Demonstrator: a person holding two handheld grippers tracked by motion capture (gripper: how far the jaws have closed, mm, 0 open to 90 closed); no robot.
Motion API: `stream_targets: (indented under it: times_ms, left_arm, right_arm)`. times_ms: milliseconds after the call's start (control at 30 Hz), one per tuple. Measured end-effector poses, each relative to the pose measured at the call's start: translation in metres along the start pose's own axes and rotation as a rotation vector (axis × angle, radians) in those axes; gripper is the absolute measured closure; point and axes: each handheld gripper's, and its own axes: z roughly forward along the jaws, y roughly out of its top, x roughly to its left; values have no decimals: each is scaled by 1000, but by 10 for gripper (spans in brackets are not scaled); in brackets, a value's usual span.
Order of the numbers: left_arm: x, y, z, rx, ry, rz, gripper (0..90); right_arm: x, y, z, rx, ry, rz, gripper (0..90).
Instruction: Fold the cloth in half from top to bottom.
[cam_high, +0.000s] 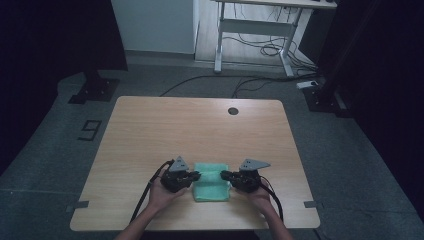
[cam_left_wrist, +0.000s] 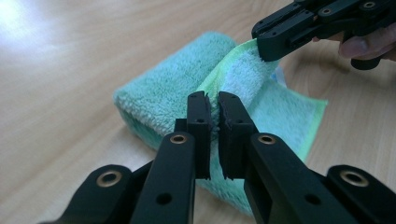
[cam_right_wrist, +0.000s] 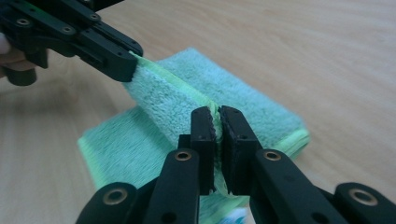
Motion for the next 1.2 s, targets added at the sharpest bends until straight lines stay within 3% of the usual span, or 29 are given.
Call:
stream_targets:
  times_ms: [167, 333, 567, 700, 767, 867, 1033, 1100, 1200]
  left_arm:
    - [-7, -9, -2, -4, -21, -7, 831]
    - [-18, -16, -1, 22, -39, 19, 819]
    - [-18, -25, 3, 46, -39, 10, 744]
    - [-20, -27, 1, 40, -44, 23, 602]
    - [-22, -26, -4, 32, -56, 32, 481]
    - [-23, -22, -12, -6, -65, 31, 432]
    - [-16, -12, -11, -16, -61, 11, 413]
    - [-13, -8, -8, -23, -54, 0, 409]
    - [-6, -3, 3, 10, -41, -24, 400]
  right_arm:
    - [8, -8, -5, 4, 17, -7, 835]
    - [12, -18, -8, 19, 34, 7, 830]
    - [15, -25, -9, 54, 60, 0, 780]
    - [20, -27, -11, 65, 81, -14, 709]
    - [24, -29, -14, 72, 83, -33, 654]
    - [27, -27, -22, 45, 101, -30, 598]
    - [25, -13, -26, 10, 70, -43, 535]
    - [21, -7, -21, 17, 58, -43, 521]
    - [15, -2, -7, 37, 47, -24, 498]
